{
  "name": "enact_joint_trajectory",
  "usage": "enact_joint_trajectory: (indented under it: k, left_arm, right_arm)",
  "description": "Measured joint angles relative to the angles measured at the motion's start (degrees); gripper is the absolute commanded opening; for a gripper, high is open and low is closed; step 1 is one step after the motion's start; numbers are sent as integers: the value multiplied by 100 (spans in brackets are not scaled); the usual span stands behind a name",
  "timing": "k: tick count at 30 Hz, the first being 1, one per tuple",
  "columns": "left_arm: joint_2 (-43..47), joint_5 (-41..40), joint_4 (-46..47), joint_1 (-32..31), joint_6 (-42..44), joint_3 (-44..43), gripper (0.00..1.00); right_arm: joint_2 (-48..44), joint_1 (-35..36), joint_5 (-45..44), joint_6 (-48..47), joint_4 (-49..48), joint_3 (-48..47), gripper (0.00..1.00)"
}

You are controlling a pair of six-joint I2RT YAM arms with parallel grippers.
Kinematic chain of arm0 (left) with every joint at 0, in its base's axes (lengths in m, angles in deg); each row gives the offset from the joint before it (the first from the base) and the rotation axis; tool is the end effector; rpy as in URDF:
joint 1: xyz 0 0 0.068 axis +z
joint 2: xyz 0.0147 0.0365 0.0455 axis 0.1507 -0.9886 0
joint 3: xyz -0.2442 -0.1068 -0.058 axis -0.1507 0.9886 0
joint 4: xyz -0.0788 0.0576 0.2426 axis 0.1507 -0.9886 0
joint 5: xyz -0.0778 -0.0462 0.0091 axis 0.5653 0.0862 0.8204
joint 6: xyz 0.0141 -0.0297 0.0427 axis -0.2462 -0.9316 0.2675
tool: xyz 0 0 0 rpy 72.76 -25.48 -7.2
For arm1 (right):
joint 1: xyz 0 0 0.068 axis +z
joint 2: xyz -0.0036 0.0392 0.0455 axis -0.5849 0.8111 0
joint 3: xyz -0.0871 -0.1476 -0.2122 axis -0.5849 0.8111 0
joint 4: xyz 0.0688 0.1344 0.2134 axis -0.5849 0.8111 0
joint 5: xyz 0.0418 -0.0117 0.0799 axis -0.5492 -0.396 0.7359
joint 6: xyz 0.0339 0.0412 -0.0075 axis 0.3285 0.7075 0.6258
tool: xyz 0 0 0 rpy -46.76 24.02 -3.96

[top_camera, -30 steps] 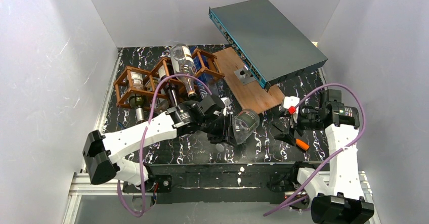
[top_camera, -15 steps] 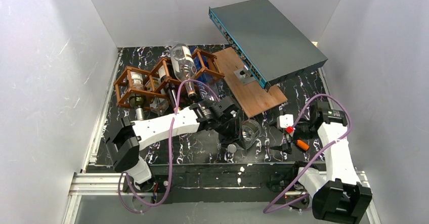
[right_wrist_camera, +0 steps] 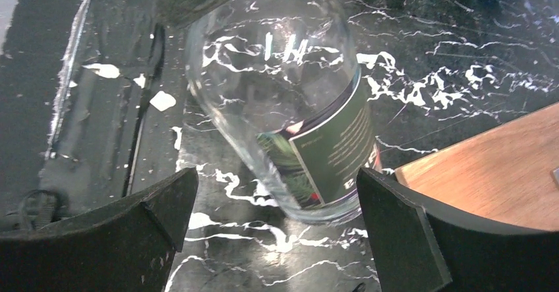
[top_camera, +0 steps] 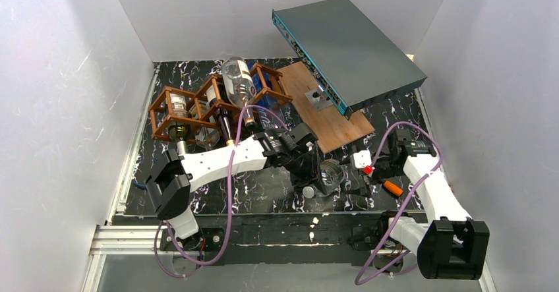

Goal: Take the wine bottle off the wine rack
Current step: Place the wine bottle at the center of the board.

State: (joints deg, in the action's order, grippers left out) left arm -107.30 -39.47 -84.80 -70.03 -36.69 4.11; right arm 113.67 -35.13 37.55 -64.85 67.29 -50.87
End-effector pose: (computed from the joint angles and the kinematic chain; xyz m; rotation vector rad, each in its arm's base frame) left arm 0.1602 -0.3222 0.2694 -0.0229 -2.8585 1.1542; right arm 0.1436 0.0324 0.2287 -1.7483 1.3133 0.7446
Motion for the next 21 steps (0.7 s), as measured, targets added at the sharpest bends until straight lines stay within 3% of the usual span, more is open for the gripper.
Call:
enact_joint_trajectory:
  k: [6, 17, 21]
  left_arm:
    - [-197, 96, -33, 0, -28, -216, 26]
    - [-345, 332, 170, 0, 83, -632, 59]
    - [-345, 450, 433, 2, 98, -723, 63]
  right_arm:
    - [50, 396, -26, 811, -966, 11, 100]
    - [160, 660, -208, 1235, -1624, 199, 100]
    - [160, 662, -264, 1290, -1749, 284, 100]
